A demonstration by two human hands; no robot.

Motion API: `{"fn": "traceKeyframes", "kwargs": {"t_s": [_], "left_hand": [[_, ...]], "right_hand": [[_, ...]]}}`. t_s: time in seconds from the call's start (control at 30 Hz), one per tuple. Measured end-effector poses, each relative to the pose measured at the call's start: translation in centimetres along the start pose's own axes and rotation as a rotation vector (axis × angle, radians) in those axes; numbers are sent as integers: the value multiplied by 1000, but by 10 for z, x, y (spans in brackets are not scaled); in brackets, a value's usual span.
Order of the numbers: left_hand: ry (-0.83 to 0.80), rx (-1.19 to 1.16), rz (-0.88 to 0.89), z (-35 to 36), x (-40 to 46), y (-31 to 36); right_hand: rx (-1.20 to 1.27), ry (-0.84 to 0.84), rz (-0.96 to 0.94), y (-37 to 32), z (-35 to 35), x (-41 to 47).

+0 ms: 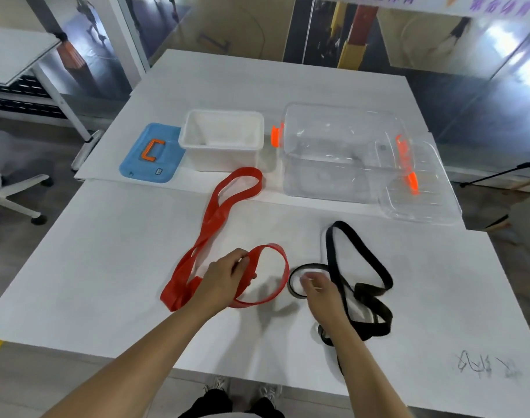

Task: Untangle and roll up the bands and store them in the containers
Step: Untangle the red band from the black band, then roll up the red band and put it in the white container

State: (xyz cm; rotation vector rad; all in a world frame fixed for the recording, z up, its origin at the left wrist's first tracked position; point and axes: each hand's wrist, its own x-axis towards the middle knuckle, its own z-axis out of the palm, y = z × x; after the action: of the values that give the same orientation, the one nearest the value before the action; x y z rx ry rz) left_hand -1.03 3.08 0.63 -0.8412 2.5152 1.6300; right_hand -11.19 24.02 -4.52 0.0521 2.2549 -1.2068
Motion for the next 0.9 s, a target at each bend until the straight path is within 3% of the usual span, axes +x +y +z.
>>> {"fn": "traceKeyframes", "kwargs": {"t_s": [0.13, 0.33, 0.57, 0.77, 0.83, 0.9], "left_hand": [[40, -8, 37, -6, 0, 9], [79, 0, 27, -22, -7, 15], [-136, -60, -88, -44, -21, 22], [-256, -184, -122, -64, -35, 12], [-193, -112, -76, -72, -36, 10], [3, -85, -57, -83, -34, 10]], "right_hand": [[240, -239, -63, -26, 20, -21], [515, -226, -106, -66, 27, -38], [417, -189, -298, -104, 29, -36], [363, -237, -236, -108, 45, -36], [355, -226, -194, -105, 53, -32], [360, -266, -159, -102, 62, -29]]}}
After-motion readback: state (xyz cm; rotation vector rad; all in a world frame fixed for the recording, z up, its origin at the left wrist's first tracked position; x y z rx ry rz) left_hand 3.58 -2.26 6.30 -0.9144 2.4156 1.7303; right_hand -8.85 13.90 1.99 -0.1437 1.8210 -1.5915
